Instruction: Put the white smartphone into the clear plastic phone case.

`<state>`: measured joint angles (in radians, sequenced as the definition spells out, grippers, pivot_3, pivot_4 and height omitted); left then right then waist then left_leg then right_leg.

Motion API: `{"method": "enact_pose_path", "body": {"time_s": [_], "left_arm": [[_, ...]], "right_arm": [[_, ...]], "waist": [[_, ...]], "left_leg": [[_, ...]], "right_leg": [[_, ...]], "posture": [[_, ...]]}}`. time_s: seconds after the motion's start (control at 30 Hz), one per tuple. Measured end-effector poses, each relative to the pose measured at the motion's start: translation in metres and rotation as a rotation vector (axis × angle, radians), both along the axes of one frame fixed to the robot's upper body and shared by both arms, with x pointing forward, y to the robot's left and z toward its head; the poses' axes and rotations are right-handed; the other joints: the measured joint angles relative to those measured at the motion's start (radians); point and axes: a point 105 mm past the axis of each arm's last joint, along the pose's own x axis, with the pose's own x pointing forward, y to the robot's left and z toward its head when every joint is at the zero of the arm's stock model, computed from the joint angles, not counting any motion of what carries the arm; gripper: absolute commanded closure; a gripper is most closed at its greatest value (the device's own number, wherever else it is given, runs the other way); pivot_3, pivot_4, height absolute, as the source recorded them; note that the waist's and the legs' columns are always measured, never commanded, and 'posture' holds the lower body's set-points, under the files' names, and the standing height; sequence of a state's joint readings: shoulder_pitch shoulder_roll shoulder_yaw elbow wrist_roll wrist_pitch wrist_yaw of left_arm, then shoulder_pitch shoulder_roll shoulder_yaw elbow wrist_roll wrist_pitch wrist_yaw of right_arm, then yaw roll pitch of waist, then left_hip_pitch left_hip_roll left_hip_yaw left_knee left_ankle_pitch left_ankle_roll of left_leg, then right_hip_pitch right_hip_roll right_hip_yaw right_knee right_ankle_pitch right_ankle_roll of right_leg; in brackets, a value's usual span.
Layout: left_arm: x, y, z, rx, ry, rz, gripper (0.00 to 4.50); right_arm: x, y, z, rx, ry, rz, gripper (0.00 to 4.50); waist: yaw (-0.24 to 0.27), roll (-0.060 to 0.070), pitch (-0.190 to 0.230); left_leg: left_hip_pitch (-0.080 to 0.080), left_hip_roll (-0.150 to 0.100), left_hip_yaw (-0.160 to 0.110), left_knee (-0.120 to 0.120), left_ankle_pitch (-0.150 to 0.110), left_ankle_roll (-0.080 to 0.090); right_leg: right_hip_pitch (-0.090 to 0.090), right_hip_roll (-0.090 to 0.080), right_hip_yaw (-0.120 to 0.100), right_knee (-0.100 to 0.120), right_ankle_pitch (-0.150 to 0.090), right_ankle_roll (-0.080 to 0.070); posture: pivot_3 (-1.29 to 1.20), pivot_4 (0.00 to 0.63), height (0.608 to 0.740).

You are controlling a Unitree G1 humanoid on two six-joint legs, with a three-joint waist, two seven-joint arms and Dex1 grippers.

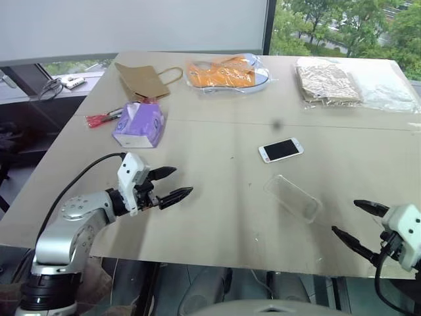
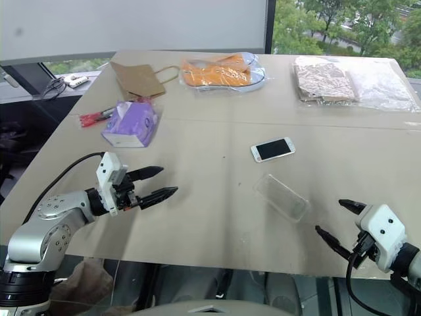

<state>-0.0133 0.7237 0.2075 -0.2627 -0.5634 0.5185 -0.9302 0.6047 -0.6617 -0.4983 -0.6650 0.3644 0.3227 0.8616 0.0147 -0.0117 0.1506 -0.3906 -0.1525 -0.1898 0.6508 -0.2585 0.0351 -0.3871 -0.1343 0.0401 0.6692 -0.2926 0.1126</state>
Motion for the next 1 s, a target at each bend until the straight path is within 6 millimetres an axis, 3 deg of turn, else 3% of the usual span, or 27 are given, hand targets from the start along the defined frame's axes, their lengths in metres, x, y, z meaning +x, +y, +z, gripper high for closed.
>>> {"method": "enact_pose_path", "body": {"time_s": [0.07,0.1,0.23,0.3,0.47,0.6,0.8,0.87,0.9,0.93,1.0], "left_arm": [[0.001,-0.002,0.001,-0.001,-0.001,-0.009,0.02],[0.002,-0.012,0.006,-0.003,-0.014,-0.062,0.02],[0.005,-0.081,0.042,0.045,-0.143,-0.416,0.02],[0.008,-0.099,0.046,0.084,-0.166,-0.488,0.02],[0.017,-0.156,0.043,0.168,-0.168,-0.72,0.02],[0.018,-0.197,0.021,0.253,-0.133,-0.937,0.02],[0.027,-0.214,-0.014,0.406,-0.124,-1.055,2.73],[0.03,-0.216,-0.028,0.473,-0.121,-1.082,3.26],[0.029,-0.218,-0.031,0.489,-0.127,-1.1,4.05],[0.029,-0.22,-0.032,0.501,-0.138,-1.114,4.46],[0.032,-0.223,-0.031,0.531,-0.17,-1.129,4.49]], "right_arm": [[-0.001,0.0,0.0,0.006,-0.001,0.001,0.0],[-0.002,0.001,0.002,0.031,-0.01,0.001,0.0],[-0.013,0.028,0.021,0.111,-0.076,0.12,0.0],[-0.016,0.031,0.023,0.118,-0.073,0.132,0.0],[-0.029,0.029,0.02,0.078,-0.016,0.121,0.0],[-0.044,0.019,0.018,0.031,0.034,0.079,0.0],[-0.051,0.01,0.024,0.028,0.017,0.03,0.0],[-0.051,0.01,0.028,0.04,0.004,0.027,0.0],[-0.051,0.011,0.029,0.044,0.0,0.031,0.0],[-0.051,0.012,0.029,0.048,-0.003,0.034,0.0],[-0.051,0.012,0.03,0.049,-0.008,0.035,0.0]], "waist": [[0.001,0.0,0.0],[0.005,0.0,0.0],[0.027,0.0,0.0],[0.022,0.0,0.0],[0.021,-0.001,0.0],[0.02,-0.001,0.001],[-0.001,-0.002,0.001],[-0.001,-0.002,0.001],[-0.001,-0.002,0.001],[0.0,-0.002,0.001],[0.0,-0.002,0.0]], "left_leg": [[0.0,0.0,0.0,0.0,0.0,0.0],[-0.001,0.0,-0.001,0.0,0.0,0.0],[-0.001,-0.001,-0.004,0.002,0.0,0.0],[-0.001,-0.001,-0.003,0.002,0.0,0.0],[-0.002,-0.001,-0.004,0.002,0.0,0.0],[-0.004,-0.001,-0.004,0.002,0.0,0.0],[-0.004,-0.001,-0.004,0.002,0.0,0.0],[-0.004,-0.001,-0.004,0.002,0.0,0.0],[-0.004,-0.001,-0.005,0.002,0.0,0.0],[-0.004,-0.001,-0.005,0.002,0.0,0.0],[-0.004,-0.001,-0.006,0.003,0.0,0.0]], "right_leg": [[0.0,0.0,0.0,0.0,0.0,0.0],[0.0,0.0,-0.001,0.0,0.0,0.0],[0.002,0.0,-0.005,-0.001,0.0,0.0],[0.002,0.0,-0.005,-0.001,0.0,0.0],[0.002,0.001,-0.005,-0.003,0.0,0.0],[0.003,0.001,-0.006,-0.005,0.0,0.0],[0.002,0.001,-0.006,-0.006,0.0,0.001],[0.003,0.001,-0.006,-0.006,0.0,0.001],[0.003,0.001,-0.007,-0.006,0.0,0.001],[0.003,0.001,-0.007,-0.006,0.0,0.001],[0.004,0.001,-0.008,-0.006,0.0,0.001]], "posture": [[0.0,0.15,0.74],[0.0,0.15,0.74],[0.0,0.15,0.74],[0.0,0.15,0.74],[0.0,0.15,0.74],[0.0,0.15,0.74],[0.0,0.15,0.74],[0.0,0.15,0.74],[0.0,0.15,0.74],[0.0,0.15,0.74],[0.0,0.15,0.74]]}}
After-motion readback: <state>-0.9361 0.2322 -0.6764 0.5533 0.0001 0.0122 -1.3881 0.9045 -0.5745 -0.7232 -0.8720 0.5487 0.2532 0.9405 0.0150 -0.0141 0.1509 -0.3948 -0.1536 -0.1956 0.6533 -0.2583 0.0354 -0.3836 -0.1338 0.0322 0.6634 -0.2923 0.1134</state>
